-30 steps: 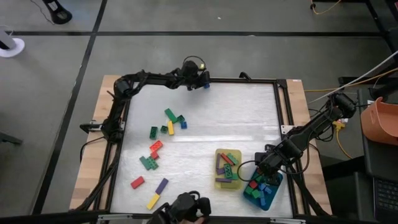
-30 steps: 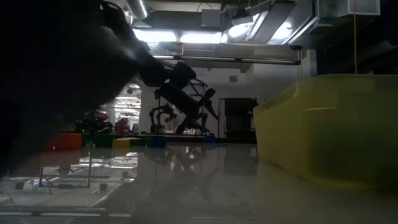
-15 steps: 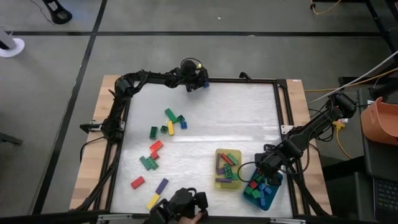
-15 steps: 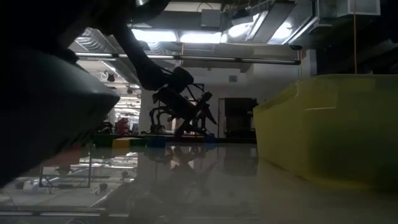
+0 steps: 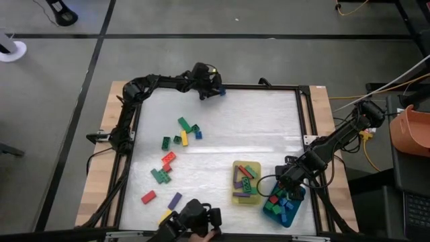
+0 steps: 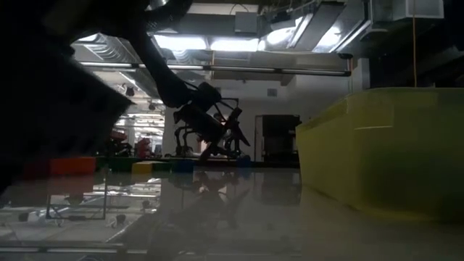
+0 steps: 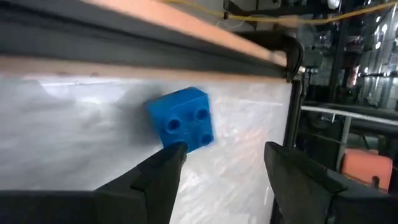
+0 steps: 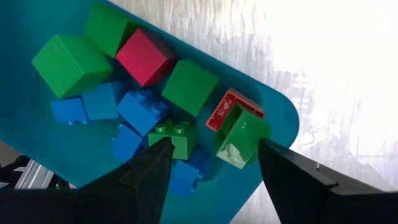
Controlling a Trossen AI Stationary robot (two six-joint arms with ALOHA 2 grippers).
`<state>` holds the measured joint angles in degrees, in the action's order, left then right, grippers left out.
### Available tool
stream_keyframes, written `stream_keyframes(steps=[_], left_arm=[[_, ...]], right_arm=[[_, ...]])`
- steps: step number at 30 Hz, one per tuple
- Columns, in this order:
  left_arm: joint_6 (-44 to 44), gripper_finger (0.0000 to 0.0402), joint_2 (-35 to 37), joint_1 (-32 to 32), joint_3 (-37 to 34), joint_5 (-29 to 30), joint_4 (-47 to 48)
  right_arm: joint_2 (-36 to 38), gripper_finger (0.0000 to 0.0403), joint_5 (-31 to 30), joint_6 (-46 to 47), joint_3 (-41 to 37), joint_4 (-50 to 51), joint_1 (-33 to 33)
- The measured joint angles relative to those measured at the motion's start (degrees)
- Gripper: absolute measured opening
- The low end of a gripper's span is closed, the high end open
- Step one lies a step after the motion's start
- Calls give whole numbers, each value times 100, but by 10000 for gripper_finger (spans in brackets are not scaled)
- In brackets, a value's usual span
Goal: Sort blocks by size
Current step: Put the small blue game piece into the blue bin
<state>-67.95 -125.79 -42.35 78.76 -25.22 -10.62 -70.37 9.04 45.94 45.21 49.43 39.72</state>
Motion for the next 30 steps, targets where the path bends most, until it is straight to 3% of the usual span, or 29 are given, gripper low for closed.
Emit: stream_keyframes(steps=[5,14,20,30], left_arm=[[154,219,146,-14,-20,-33,401],[497,219,356,18,-11,48,272],[489,219,240,205,-9,839,-67],[234,219,140,341,-2,1233,-531]], right_arm=[[0,239,0,0,0,3,0],[0,239,0,0,2,17,0],[0,239,-98,0,2,17,0],[0,239,-201,-3,2,6,0]])
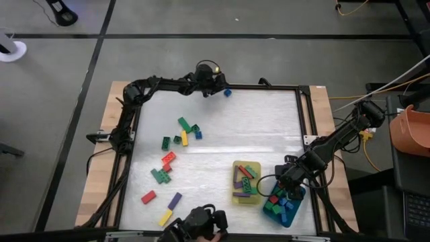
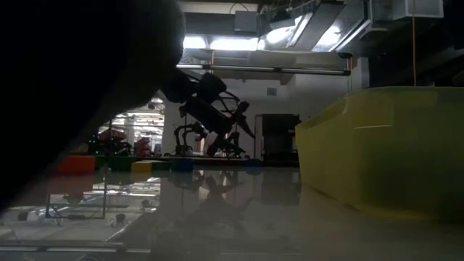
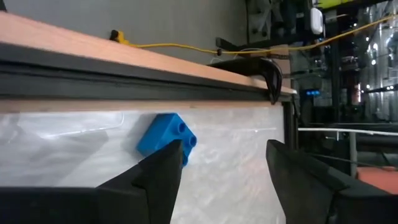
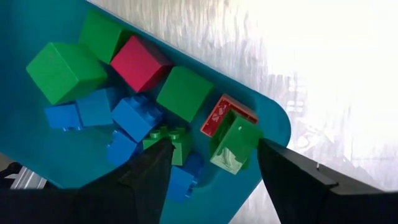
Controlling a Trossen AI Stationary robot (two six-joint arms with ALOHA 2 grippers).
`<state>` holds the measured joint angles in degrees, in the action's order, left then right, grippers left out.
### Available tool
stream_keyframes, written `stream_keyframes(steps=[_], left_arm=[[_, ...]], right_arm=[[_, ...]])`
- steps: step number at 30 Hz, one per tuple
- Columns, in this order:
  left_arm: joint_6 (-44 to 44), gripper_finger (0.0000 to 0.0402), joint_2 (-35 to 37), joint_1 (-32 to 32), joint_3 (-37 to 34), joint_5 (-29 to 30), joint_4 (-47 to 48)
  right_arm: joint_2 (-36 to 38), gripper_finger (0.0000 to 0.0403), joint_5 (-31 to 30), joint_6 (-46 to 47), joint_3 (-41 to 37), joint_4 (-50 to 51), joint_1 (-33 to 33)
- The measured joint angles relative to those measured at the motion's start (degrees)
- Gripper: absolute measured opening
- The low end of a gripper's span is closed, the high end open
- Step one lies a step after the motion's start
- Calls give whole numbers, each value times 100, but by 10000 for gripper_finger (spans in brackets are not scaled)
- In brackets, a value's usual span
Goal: Sort blocks by size
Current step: Put the small blue game piece into the blue bin
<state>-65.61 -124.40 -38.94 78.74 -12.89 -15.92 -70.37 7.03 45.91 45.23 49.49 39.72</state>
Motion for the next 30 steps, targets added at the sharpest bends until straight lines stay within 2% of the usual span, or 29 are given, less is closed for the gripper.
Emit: stream_keyframes(steps=[3,6,11,14,19,21,23,26,30], left_arm=[[-16,219,0,-1,0,-50,-2],[-14,219,9,-41,26,-372,-104],[516,219,49,-114,315,-1245,-361],[1091,219,133,-116,402,-1458,-307],[2038,219,522,-118,409,-1564,78],[2505,219,710,-118,411,-1560,391],[2968,219,926,-125,409,-1530,862],[3581,219,1277,-125,411,-1426,1601],[4291,219,1689,-55,409,-734,2734]], right_arm=[[0,239,0,-4,6,10,0],[0,239,-37,-153,190,290,0],[0,239,-924,-593,974,1277,0],[0,239,-1907,-953,1537,1843,0],[4,239,-4718,-1736,1836,1889,-108],[4,239,-5298,-2052,1822,1817,-389],[4,239,-5386,-2331,1771,1677,-862],[4,239,-5041,-2965,1632,1129,-1700],[0,239,-3658,-4450,1304,-401,-3041]])
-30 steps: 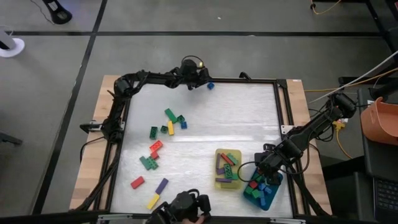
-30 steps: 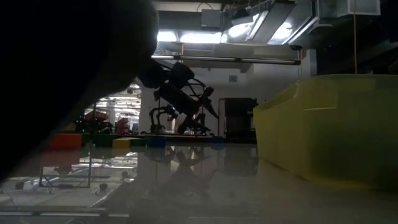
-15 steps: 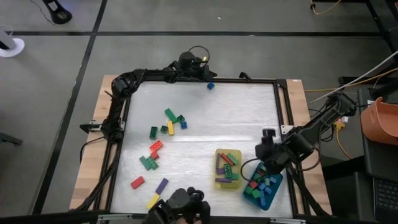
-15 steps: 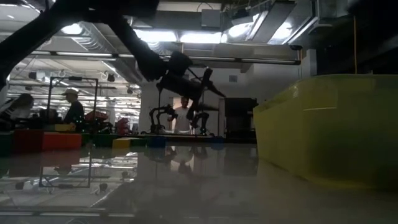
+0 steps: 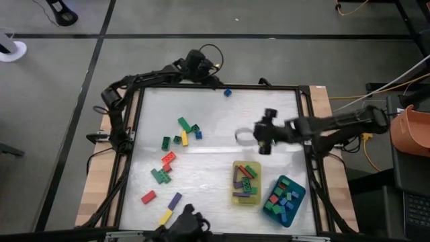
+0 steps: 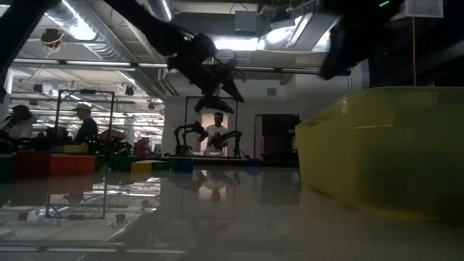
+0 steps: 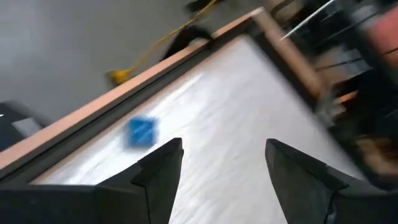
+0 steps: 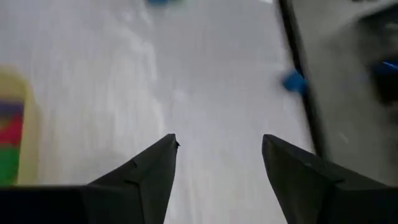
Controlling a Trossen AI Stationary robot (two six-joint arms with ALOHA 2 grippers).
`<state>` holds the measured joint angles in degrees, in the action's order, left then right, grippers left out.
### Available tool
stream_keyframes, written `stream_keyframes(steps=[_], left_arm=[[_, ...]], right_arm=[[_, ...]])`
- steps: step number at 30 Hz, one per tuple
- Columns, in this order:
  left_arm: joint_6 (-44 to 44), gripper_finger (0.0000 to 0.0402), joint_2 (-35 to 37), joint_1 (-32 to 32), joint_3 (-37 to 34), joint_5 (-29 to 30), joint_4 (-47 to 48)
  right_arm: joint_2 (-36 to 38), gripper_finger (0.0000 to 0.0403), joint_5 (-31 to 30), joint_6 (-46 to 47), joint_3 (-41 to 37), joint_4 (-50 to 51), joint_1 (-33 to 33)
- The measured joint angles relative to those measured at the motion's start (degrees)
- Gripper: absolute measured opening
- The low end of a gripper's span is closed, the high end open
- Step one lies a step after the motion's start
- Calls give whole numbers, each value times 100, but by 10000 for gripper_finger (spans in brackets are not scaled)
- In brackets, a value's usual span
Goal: Sort blocks by size
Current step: Put the small blue game piece into the blue bin
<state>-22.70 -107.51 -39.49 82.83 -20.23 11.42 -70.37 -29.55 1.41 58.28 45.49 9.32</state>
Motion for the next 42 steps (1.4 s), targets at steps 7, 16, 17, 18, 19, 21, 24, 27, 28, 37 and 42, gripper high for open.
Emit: stream_keyframes(steps=[7,16,17,18,19,21,24,27,28,37,42], left_arm=[[814,219,569,335,0,1468,1815],[936,219,886,1031,-2,2449,2948],[933,219,891,1115,-2,2454,2979],[931,219,896,1208,-2,2453,3038],[928,219,904,1312,-4,2453,3078],[920,219,906,1519,-4,2453,3054],[918,219,906,1853,-4,2453,2999],[886,219,906,2152,-4,2453,2942],[853,219,906,2243,-4,2454,2949],[631,219,906,2851,-4,2732,2949],[595,219,906,3051,-4,2733,2989]], right_arm=[[-326,239,1214,-1390,-290,-2427,-2013],[-1746,237,1805,-1025,-290,-4550,-3461],[-1935,235,1819,-1023,-288,-4781,-3535],[-2094,231,1853,-1025,-290,-4906,-3615],[-2254,225,1878,-1025,-290,-5073,-3679],[-2520,211,2030,-1025,-288,-5387,-3808],[-2850,186,2063,-947,-288,-5763,-3947],[-3050,159,2063,-763,-284,-5959,-4046],[-3113,151,2064,-757,-256,-5960,-4069],[-3809,78,2176,-702,318,-5901,-4084],[-4102,28,1975,-783,534,-5721,-4126]])
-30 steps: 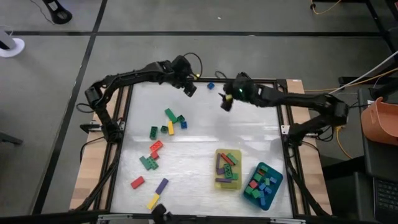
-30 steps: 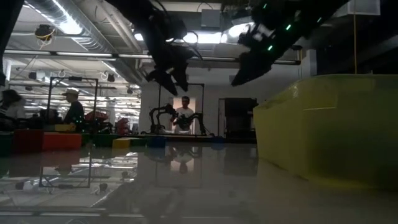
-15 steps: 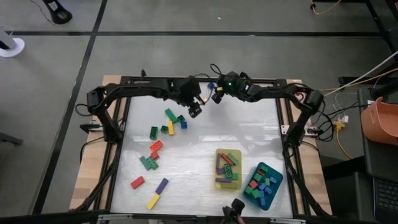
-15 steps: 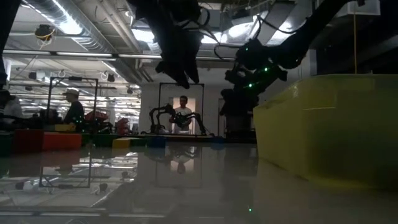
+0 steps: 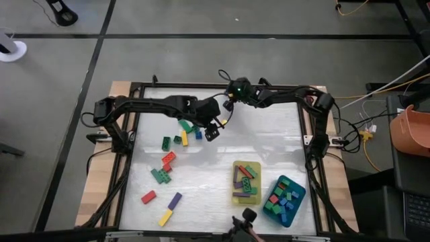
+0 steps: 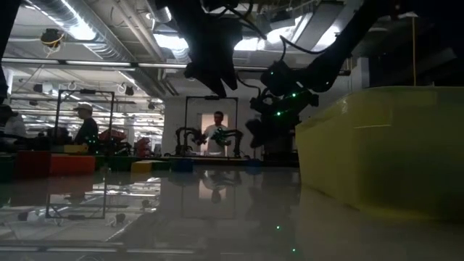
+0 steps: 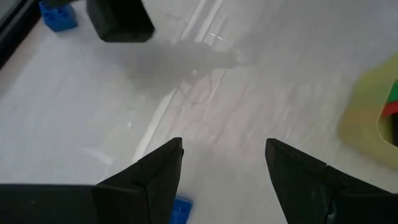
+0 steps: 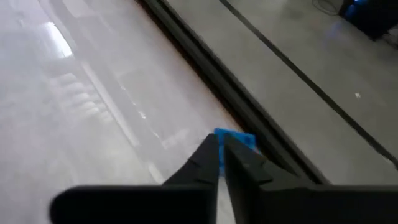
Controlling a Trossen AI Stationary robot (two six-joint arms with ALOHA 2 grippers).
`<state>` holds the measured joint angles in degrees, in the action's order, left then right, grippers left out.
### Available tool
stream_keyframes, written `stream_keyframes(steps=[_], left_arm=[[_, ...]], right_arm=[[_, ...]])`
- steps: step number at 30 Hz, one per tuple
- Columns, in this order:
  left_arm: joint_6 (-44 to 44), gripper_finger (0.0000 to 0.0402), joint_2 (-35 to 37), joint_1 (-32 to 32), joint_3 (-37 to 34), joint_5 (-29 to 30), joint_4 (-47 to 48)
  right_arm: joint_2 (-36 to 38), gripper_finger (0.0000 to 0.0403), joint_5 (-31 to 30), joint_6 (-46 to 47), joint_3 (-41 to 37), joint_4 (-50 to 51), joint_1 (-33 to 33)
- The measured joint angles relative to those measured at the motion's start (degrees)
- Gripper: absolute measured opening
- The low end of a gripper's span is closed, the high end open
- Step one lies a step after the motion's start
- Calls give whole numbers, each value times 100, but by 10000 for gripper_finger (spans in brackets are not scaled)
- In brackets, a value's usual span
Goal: Sort blocks by size
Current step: Put the small blue game piece into the blue bin
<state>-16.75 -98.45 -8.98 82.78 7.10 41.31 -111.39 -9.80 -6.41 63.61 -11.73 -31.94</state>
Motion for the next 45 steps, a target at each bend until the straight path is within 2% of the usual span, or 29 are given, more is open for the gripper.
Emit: stream_keyframes(steps=[3,7,12,23,27,32,36,38,41,45], left_arm=[[0,219,0,68,0,19,14],[-44,219,0,101,0,96,12],[-57,219,0,111,0,117,-26],[-81,219,0,111,0,117,-20],[-81,219,0,111,0,115,-19],[-33,219,0,110,0,115,-19],[28,219,0,106,0,113,-19],[55,219,0,106,0,113,-19],[97,219,0,106,0,111,-21],[103,219,0,106,0,113,-20]], right_arm=[[-71,6,-72,-141,25,-69,-20],[-192,9,-76,-154,26,-4,-119],[-350,3,609,-140,24,157,-232],[-415,4,1210,-157,32,356,-216],[-415,4,1563,-160,328,899,-216],[-415,4,1455,-292,745,1176,-216],[-472,4,583,-306,984,1126,-224],[-556,4,378,-306,999,1125,-239],[-735,4,585,-310,999,1079,-275],[-846,4,481,-371,1031,948,-297]])
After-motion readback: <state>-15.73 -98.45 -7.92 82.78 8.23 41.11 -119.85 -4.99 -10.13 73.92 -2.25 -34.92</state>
